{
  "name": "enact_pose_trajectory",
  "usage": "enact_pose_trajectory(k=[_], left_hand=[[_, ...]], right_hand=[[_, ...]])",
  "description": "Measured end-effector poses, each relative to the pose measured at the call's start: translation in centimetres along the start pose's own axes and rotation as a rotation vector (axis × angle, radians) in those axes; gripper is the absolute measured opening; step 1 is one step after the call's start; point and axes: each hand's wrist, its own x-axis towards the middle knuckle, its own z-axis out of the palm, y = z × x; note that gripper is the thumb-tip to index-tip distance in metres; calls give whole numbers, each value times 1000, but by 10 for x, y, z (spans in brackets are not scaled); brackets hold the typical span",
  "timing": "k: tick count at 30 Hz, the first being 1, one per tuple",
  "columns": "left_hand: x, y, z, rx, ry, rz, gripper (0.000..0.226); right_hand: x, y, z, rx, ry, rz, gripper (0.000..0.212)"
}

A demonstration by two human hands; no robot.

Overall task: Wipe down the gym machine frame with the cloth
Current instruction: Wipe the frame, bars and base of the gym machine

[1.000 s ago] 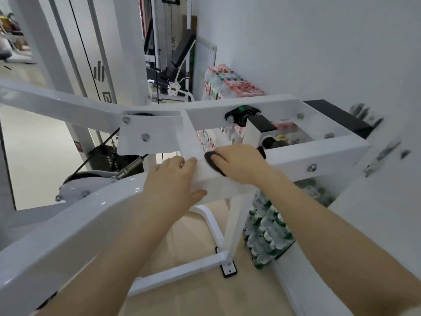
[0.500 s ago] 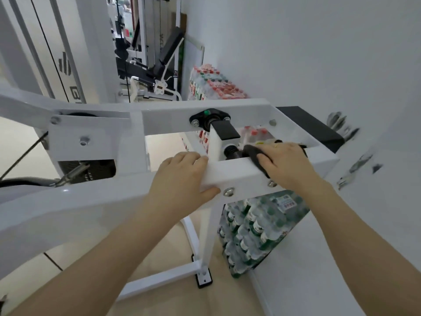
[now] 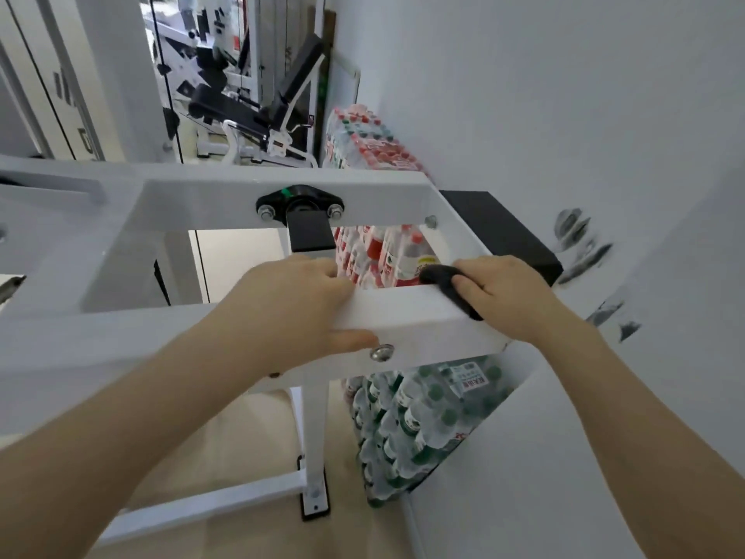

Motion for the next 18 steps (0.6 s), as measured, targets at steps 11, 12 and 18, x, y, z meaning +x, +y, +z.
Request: enact_pose_trajectory(k=[11, 12, 18], left_hand=[[87, -47, -14, 308, -236, 339, 54], [90, -52, -11, 313, -271, 361, 54], [99, -76, 7, 293, -351, 472, 53]], right_hand=[[73, 37, -24, -341, -291, -275, 30], [71, 38, -20, -403, -465, -267, 30], [104, 49, -16, -626, -555, -415, 36]])
